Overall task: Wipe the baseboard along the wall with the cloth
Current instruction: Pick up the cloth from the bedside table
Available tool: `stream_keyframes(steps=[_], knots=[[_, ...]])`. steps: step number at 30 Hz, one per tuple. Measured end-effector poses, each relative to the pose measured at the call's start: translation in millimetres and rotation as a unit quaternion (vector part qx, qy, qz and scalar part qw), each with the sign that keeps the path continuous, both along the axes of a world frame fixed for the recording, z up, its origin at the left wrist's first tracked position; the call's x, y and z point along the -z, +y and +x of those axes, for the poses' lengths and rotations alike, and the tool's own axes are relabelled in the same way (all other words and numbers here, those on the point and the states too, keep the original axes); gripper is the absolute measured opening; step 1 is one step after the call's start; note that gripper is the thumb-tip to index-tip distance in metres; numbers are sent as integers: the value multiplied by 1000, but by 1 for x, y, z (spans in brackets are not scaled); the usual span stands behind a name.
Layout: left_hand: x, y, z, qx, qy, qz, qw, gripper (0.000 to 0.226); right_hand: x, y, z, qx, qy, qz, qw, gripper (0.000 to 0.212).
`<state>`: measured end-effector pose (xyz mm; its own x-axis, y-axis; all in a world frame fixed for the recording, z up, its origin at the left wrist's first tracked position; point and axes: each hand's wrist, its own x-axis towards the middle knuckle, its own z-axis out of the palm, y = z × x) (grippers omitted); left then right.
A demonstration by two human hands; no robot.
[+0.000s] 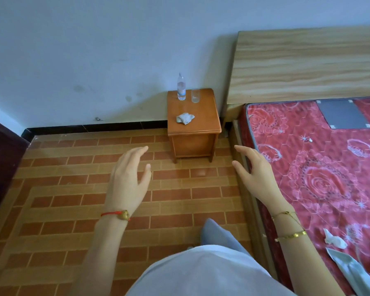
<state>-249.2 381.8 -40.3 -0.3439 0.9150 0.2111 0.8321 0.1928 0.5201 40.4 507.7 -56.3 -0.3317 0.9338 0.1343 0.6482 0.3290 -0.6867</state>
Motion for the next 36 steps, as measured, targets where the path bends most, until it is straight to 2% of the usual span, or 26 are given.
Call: stream_keyframes(steps=[8, 20, 25, 29, 36], knots=[[30, 124, -46, 2, 7, 12, 1000, 39, 35, 122, -49, 1, -18, -28, 999, 37], [86, 358, -122, -50, -23, -2, 998, 36, 73, 381, -151, -23, -41, -58, 997, 38], [145, 436, -156, -53, -23, -30, 998, 36, 112, 463, -199, -53, -74, -85, 992, 39], [205, 488, -179, -47, -21, -87, 995, 38, 159, 512, -235, -84, -109, -102, 985, 41], [332, 552, -201, -54, -44, -145, 987, 39, 271, 569, -285, -136, -159, -142, 968, 46]])
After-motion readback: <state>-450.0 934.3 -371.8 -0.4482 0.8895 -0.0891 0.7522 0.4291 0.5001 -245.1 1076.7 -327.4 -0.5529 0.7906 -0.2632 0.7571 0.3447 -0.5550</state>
